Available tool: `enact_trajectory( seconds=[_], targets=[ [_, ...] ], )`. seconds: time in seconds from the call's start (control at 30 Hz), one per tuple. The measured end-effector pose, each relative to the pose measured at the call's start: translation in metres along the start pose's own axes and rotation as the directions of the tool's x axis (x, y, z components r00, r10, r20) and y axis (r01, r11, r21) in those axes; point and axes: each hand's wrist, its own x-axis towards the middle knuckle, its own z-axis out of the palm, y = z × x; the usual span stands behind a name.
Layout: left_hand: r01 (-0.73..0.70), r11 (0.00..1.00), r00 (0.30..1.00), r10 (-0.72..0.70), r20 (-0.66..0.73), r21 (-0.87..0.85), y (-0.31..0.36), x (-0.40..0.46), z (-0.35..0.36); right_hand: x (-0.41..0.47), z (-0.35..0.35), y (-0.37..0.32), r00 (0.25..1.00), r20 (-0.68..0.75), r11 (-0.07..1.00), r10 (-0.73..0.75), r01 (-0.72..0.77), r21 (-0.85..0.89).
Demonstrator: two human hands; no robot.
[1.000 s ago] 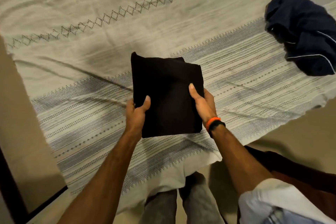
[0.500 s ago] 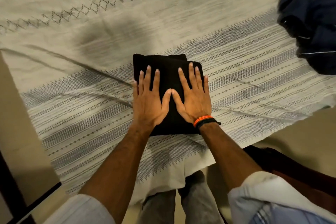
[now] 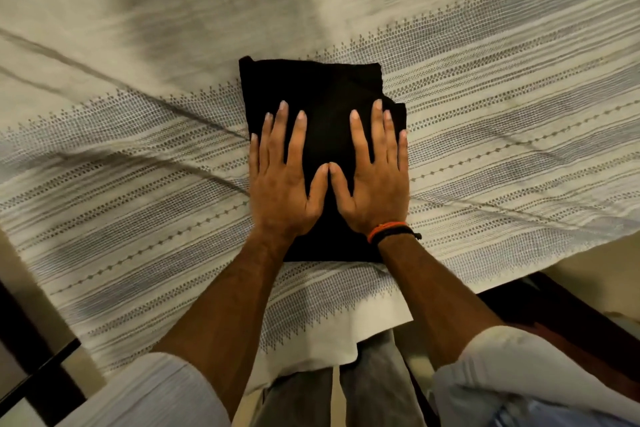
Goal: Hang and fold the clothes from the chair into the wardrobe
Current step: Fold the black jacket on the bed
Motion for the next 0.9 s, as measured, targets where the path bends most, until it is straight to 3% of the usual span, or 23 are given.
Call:
enact_trajectory(
  seconds=[0.27, 0.43, 0.53, 0.63, 0.7, 0.77, 0.83, 0.9],
  targets=[
    [0.016, 1.0, 1.0, -0.016, -0.01, 0.0, -0.002, 0.002, 0.004, 0.002, 0.003, 0.0, 1.0, -0.024, 0.999, 0.004, -0.003, 0.037],
    [0.042, 0.998, 0.998, -0.039, 0.054, -0.047, 0.009, 0.001, -0.018, 0.002, -0.018, -0.005, 0.998, 0.051, 0.995, 0.032, -0.037, 0.097],
    [0.041, 0.994, 0.997, -0.034, 0.067, -0.101, 0.014, 0.002, -0.036, 0.003, -0.039, -0.007, 0.995, 0.055, 0.962, 0.08, -0.092, 0.257],
    [0.142, 0.967, 0.986, -0.158, -0.058, -0.21, 0.019, -0.004, -0.054, -0.002, -0.06, -0.008, 0.96, -0.097, 0.87, 0.263, -0.192, 0.454],
    [0.369, 0.85, 0.915, -0.404, -0.015, -0.376, 0.02, -0.01, -0.06, -0.011, -0.068, -0.004, 0.899, -0.099, 0.796, 0.427, -0.321, 0.514],
    [0.589, 0.599, 0.783, -0.59, 0.199, -0.542, 0.015, -0.015, -0.056, -0.021, -0.069, 0.003, 0.816, 0.088, 0.634, 0.571, -0.506, 0.585],
    [0.702, 0.366, 0.673, -0.621, 0.402, -0.611, 0.009, -0.017, -0.054, -0.028, -0.067, 0.01, 0.706, 0.345, 0.379, 0.618, -0.652, 0.656],
    [0.73, 0.248, 0.638, -0.583, 0.504, -0.637, 0.004, -0.018, -0.054, -0.03, -0.066, 0.018, 0.651, 0.467, 0.269, 0.598, -0.712, 0.649]
  ],
)
